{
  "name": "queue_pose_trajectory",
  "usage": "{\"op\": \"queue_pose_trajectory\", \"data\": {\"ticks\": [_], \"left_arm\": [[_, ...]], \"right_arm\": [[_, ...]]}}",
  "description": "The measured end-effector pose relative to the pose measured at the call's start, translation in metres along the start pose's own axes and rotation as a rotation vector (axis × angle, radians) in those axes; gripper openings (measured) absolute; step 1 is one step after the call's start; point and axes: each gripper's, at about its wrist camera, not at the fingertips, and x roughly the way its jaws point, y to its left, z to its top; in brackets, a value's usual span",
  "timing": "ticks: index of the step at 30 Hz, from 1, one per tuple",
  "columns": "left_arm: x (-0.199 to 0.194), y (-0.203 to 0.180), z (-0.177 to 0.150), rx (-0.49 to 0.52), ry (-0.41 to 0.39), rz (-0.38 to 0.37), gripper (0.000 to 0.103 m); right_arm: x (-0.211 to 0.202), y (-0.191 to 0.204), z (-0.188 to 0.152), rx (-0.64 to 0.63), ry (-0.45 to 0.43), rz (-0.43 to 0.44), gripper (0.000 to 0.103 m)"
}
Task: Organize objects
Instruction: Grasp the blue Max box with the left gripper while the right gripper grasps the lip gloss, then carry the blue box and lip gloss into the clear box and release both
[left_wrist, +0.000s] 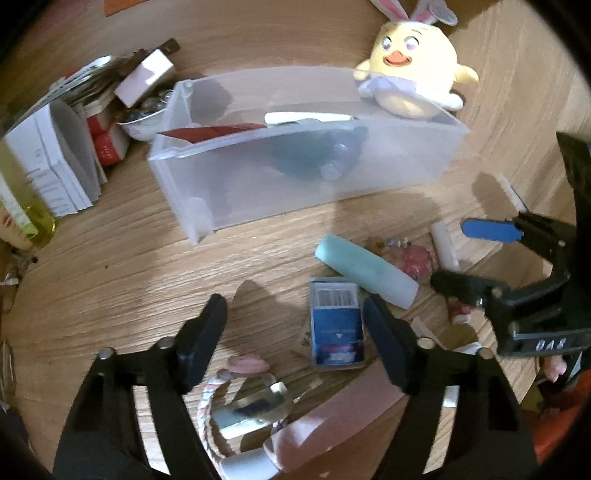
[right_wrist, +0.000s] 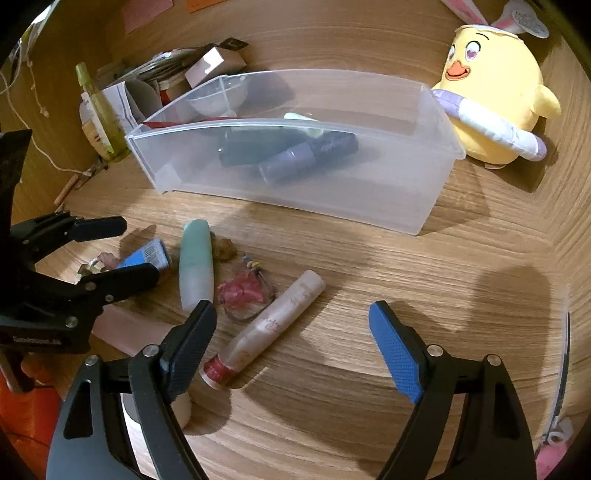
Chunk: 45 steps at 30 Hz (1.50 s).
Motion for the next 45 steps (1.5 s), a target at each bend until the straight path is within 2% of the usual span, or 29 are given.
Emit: {"op": "queue_pose_trajectory", "data": {"ticks": [3, 5, 7, 9, 14, 20, 24, 32, 45], "left_arm": [[0.004, -0.003, -0.002, 0.008, 0.008, -0.011, 0.062], [0.004, -0.004, -0.002, 0.014, -0.001, 0.003, 0.054], [0.002, -0.003, -0.002, 0.009, -0.008, 0.004, 0.04], [0.002, 0.0, -0.002, -0.006, -0.01, 0.002, 0.035], [-0.004, 0.006, -0.002, -0.037, -0.031, 0.0, 0.034], [-0.007, 0.009, -0.001, -0.033, -0.042, 0.022, 0.034], [-0.008, 0.009, 0.0, -0.035, -0.049, 0.03, 0.027], [-0.022, 0.015, 0.007, -0.056, -0.099, 0.034, 0.027], [-0.053, 0.022, 0.018, -0.117, -0.181, 0.007, 0.027]], "right_arm": [[-0.002, -0.002, -0.001, -0.012, -0.003, -0.019, 0.064], [-0.003, -0.005, -0.001, -0.009, -0.006, -0.018, 0.057], [-0.004, -0.008, -0.002, -0.01, -0.009, -0.028, 0.05], [-0.005, -0.01, -0.002, -0.015, -0.013, -0.039, 0.04], [-0.006, -0.014, -0.002, -0.017, -0.019, -0.042, 0.025], [-0.005, -0.015, -0.003, -0.026, -0.026, -0.047, 0.015], [-0.006, -0.018, -0.004, -0.014, -0.029, -0.036, 0.014], [-0.015, -0.025, -0.004, 0.017, -0.058, -0.026, 0.014], [-0.058, -0.024, 0.01, 0.017, -0.173, -0.018, 0.014]]}}
